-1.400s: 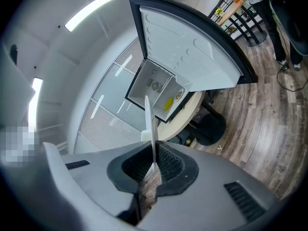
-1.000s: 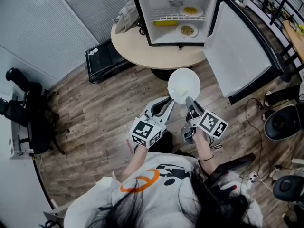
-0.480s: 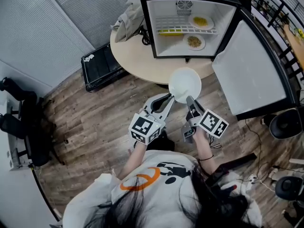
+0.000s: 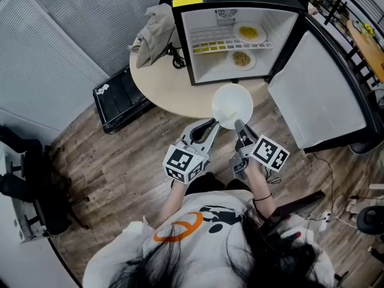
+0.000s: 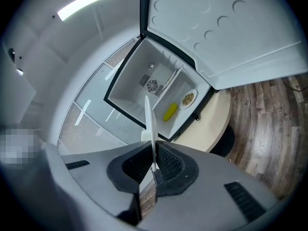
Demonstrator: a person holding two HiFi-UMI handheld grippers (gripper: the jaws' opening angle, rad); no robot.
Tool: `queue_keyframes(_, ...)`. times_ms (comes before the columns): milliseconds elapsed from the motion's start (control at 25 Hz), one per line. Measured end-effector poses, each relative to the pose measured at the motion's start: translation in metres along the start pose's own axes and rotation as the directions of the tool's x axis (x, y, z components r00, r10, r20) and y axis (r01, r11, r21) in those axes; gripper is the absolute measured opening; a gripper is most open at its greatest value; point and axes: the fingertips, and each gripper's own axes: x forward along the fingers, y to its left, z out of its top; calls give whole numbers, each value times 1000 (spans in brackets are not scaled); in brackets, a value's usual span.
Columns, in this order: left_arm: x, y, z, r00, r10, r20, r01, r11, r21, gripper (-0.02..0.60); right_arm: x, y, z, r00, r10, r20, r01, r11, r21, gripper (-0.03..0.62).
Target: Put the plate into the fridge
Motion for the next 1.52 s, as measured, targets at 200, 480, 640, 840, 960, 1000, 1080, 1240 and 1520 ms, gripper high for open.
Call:
queue_keyframes(200,5,3,-8,1000,-24,-10,24,999,-28,51,1,-7,2,999,-31,8,31,1000,4,25)
queue_keyframes(480,10,14,-16,1000,-13,-25,12,999,-51,51,7,-20,4,998,-60,-5,60,998,17,25)
queue_keyframes(640,15,26,-15,1000,5,-26,-6,999,-49,51,22,-25,7,998,-61,-17,61,998,21,25)
queue_keyframes(840,33,46,-11,999,16,-28,-17,999,-51,51,54,-27,19,998,-50,-46,50,999,15,25)
queue_keyframes(960,47,58,-10,999,21,-32,-23,998,-52,51,71,-34,24,996,-61,-70,62,998,13,25)
queue_keyframes(1000,52,62,-10,999,22,-35,-24,998,-52,51,77,-37,25,995,-65,-79,66,998,12,25)
queue_keyframes(1080,61,69,-12,999,24,-45,-26,998,-52,51,88,-42,29,993,-72,-94,74,997,15,25)
queue_keyframes(1240,80,87,-16,998,36,-58,-40,997,-66,51,112,-52,43,990,-82,-112,84,996,16,25)
queue_keyframes(1520,107,113,-17,995,56,-77,-62,996,-72,51,152,-73,62,984,-103,-146,106,994,14,25)
